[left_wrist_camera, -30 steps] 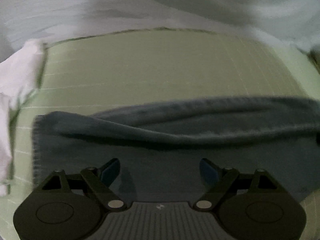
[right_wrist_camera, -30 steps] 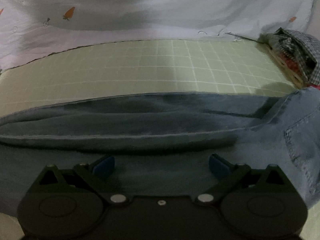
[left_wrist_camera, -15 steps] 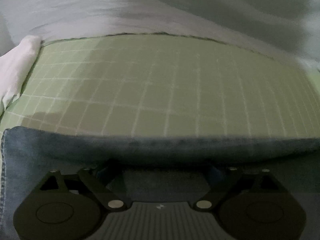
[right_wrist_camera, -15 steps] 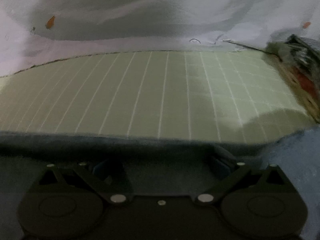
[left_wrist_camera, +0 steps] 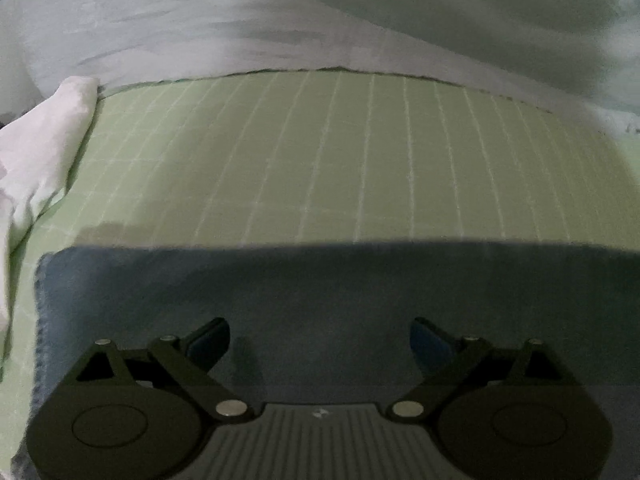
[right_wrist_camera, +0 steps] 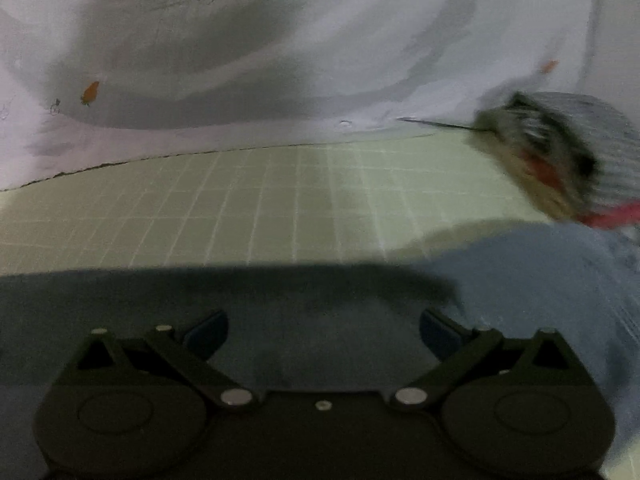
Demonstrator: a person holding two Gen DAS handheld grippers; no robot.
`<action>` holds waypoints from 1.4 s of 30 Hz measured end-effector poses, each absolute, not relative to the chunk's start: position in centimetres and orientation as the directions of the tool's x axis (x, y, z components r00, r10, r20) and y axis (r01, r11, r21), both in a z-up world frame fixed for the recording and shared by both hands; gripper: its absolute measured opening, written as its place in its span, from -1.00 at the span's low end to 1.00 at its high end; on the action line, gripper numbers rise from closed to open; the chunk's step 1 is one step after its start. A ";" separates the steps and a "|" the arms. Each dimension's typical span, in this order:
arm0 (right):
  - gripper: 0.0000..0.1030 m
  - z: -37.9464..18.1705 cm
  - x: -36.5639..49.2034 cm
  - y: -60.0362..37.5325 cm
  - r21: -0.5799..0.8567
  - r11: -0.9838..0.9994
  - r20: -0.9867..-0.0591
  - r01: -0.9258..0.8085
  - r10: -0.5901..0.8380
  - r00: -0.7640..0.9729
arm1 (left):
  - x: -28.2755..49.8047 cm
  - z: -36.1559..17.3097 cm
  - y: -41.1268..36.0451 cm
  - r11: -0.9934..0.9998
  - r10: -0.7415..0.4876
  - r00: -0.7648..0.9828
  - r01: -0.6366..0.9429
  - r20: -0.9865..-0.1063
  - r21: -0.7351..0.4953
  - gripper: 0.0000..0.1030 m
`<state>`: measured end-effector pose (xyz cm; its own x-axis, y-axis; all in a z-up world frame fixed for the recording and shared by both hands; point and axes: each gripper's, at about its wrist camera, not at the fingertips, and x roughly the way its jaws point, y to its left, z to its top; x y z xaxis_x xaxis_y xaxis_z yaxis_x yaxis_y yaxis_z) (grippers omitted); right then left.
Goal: Fold clothes
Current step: 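Smooth the jeans flat on the mat with both open grippers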
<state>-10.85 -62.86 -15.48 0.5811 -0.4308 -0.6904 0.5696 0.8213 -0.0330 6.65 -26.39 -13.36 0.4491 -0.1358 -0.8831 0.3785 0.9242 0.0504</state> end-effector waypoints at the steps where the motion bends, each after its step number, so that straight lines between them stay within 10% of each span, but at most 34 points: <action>1: 1.00 -15.5 -11.9 -62.0 -0.039 0.814 -0.695 0.580 -0.439 0.570 | 6.4 -13.3 -25.5 0.925 -0.135 0.447 0.376 -0.884 0.049 0.87; 42: 1.00 -17.9 -11.4 -53.2 -0.433 0.592 -0.533 0.680 -0.776 0.336 | 5.1 -15.5 -15.2 0.933 -0.142 0.407 0.359 -0.902 0.015 1.00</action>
